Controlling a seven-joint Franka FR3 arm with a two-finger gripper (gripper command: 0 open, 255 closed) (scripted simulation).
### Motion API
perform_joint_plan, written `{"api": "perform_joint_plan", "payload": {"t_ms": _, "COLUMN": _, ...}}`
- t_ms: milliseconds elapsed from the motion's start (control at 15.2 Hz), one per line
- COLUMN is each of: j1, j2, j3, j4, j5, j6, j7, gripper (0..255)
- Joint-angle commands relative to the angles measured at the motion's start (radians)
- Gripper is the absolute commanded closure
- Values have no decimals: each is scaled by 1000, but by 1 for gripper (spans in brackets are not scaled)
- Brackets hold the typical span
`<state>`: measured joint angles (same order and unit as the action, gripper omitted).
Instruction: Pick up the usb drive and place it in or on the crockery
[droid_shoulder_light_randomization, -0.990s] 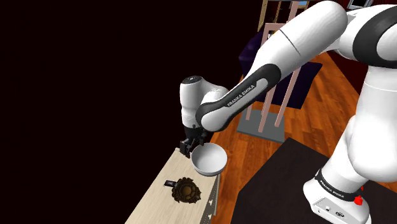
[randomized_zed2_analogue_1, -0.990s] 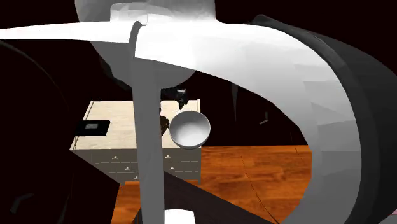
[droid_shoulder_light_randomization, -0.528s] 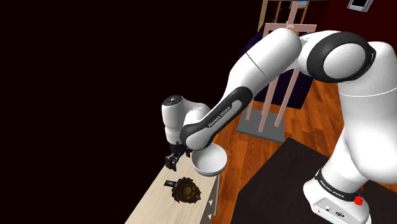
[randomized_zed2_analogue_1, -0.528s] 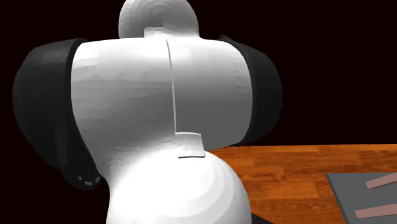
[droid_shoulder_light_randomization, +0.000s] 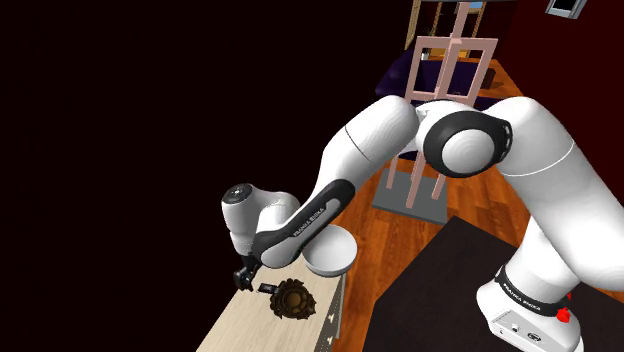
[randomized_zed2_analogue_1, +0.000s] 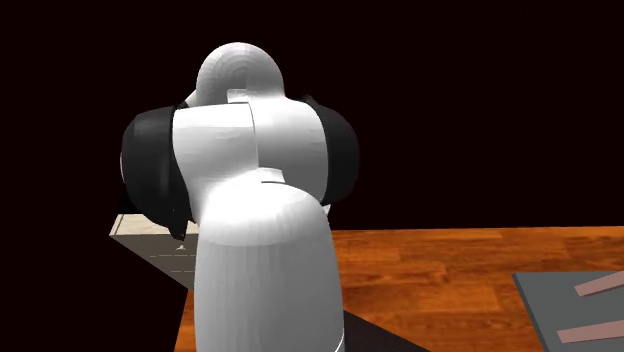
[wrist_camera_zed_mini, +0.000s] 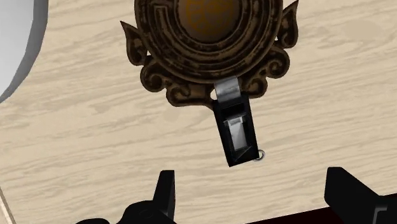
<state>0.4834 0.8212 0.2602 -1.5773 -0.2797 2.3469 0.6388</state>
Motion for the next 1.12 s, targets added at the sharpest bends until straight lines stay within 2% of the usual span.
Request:
{"api": "perform_joint_plan", "payload": {"t_ms": 0, "j1": 27, "j2": 69, "j3": -10, "j4": 83, "j5": -12, "j6": -14, "j7": 2, "gripper": 0}}
{"api": "perform_joint_plan", "payload": {"t_ms": 528, "j1": 39, "j2": 149, "j3": -26, "j4": 115, "j5": -25, "j6": 34, "j7": 8, "gripper": 0}}
{"api": "perform_joint_plan", "payload": {"t_ms": 990, "j1": 39, "j2": 149, "j3": -26, "j4": 115, "j5": -25, "j6": 34, "j7": 8, "gripper": 0}}
{"api": "perform_joint_plan", "payload": {"t_ms": 1056, "j1": 39, "j2": 149, "j3": -26, "j4": 115, "j5": -25, "j6": 34, "j7": 8, "gripper": 255}}
